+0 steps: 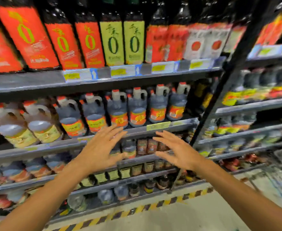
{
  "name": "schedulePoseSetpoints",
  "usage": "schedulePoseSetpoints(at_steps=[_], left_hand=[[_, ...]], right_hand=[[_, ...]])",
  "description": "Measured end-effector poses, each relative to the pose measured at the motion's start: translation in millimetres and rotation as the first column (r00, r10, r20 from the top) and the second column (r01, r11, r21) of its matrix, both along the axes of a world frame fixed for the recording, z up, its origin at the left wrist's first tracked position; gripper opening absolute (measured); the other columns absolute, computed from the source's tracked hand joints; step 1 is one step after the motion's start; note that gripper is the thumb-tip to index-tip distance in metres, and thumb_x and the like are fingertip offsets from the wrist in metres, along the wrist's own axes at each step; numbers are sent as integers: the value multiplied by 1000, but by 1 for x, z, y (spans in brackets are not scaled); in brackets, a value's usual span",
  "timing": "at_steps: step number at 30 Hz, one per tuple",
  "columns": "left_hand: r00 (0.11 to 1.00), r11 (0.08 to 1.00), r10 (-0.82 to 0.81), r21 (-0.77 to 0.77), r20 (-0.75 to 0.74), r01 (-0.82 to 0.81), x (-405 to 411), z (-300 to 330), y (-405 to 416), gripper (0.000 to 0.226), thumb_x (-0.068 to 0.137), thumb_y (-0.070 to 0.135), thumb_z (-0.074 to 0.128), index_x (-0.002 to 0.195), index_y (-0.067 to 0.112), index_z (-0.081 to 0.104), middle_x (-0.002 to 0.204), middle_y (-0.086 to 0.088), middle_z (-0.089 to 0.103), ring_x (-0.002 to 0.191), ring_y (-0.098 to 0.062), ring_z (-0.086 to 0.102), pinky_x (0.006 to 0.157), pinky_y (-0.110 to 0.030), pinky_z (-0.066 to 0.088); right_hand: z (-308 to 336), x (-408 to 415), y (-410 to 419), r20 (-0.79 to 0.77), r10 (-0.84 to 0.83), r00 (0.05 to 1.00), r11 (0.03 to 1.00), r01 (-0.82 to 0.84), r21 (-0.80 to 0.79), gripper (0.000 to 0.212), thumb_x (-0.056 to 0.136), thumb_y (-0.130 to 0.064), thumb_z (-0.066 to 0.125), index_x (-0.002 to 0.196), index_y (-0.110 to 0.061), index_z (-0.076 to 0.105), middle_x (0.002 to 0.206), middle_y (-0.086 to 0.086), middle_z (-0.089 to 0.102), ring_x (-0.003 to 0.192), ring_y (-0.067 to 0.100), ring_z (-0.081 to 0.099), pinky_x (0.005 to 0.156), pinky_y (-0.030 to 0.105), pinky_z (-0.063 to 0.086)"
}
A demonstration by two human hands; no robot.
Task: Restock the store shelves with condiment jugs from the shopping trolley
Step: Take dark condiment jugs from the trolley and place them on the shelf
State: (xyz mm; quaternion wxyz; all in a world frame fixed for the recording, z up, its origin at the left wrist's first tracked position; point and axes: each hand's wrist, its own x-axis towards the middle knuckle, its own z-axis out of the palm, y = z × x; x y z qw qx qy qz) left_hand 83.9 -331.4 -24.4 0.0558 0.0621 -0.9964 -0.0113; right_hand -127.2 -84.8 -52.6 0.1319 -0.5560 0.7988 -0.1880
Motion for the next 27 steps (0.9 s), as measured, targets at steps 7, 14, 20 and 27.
schedulePoseSetpoints(at_steps=[7,14,20,27], left_hand=[[973,969,-229,-92,-6,227,-173,17,201,83,92,80,24,143,21,54,149,-1,51,140,-29,45,114,-49,39],[953,953,-294,-53,69,298,-282,38,368,117,69,91,-15,156,28,29,164,6,24,152,-19,20,123,-40,20],[965,965,-256,-49,47,259,-337,40,404,90,86,85,14,157,31,24,165,9,20,154,-16,14,125,-37,14],[992,991,-124,-50,-23,122,-392,34,392,109,74,89,-4,159,26,21,165,6,19,153,-19,16,125,-37,14]], right_hand=[[46,-92,250,6,-300,954,954,299,13,65,95,-68,42,154,-44,29,164,-19,16,152,5,10,123,36,19],[67,-140,423,65,-487,871,871,490,-30,64,95,-66,46,153,-44,29,163,-21,18,150,5,15,121,32,18],[66,-193,471,66,-547,835,832,550,-69,77,91,-73,43,156,-36,25,163,-15,21,150,9,21,122,35,26],[59,-295,446,120,-476,871,873,484,-51,81,91,-70,50,158,-39,16,164,-15,19,150,13,24,118,37,32]])
